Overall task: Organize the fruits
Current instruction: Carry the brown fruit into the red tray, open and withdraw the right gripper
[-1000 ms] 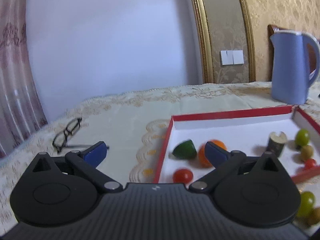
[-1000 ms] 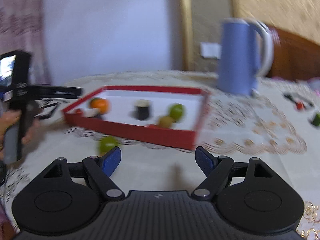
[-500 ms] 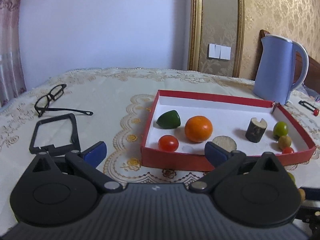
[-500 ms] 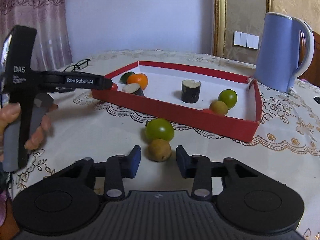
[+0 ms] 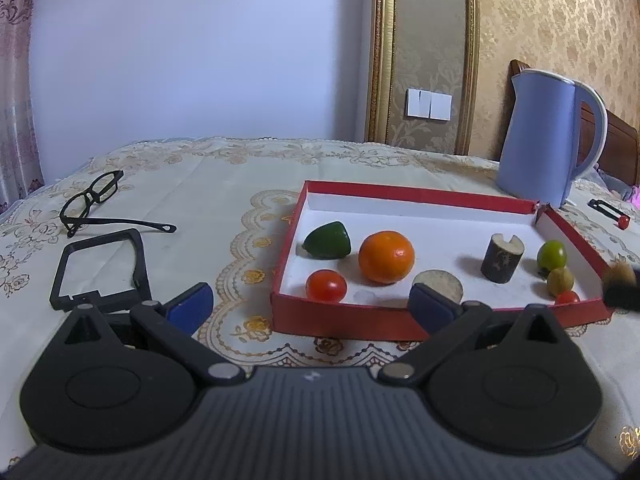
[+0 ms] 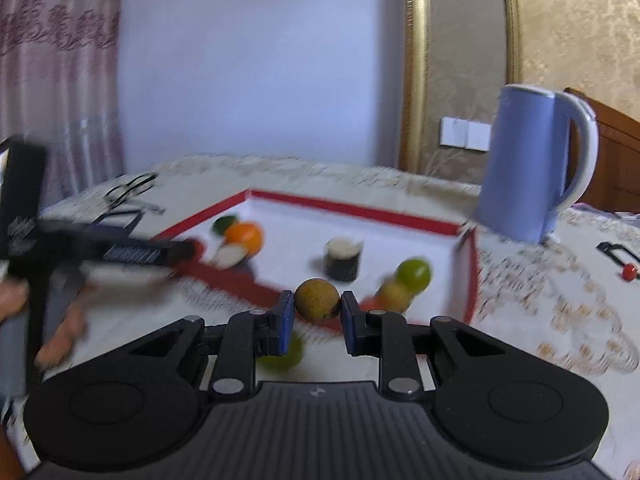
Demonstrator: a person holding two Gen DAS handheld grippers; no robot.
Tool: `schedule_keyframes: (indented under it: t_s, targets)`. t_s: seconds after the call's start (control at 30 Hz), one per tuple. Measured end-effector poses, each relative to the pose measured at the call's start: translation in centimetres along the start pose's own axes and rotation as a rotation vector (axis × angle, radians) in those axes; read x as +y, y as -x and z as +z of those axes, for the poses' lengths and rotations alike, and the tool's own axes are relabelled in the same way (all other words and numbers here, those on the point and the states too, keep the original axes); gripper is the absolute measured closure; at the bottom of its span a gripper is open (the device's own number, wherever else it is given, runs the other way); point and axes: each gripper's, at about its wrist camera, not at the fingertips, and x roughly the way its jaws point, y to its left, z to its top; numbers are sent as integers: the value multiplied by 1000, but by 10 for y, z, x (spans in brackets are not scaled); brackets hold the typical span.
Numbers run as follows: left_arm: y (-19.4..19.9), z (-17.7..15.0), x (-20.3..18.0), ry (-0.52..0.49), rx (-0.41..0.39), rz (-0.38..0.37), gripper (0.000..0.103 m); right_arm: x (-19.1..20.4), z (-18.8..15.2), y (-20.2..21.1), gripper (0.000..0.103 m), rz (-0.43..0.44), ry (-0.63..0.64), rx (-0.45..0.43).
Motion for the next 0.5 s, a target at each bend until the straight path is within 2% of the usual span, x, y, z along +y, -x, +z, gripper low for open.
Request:
schedule_keyframes:
  t_s: [0.13, 0.37, 0.5]
  targets:
    - [0, 0, 0, 2, 4, -2, 0, -12, 19, -31, 79, -32, -18, 37]
    - [-2, 0, 1, 5, 11, -5, 0, -18, 22, -95, 79, -37, -41, 199]
    - [-3, 0, 1, 6, 19, -3, 0, -21, 19, -104, 78, -34, -62, 203]
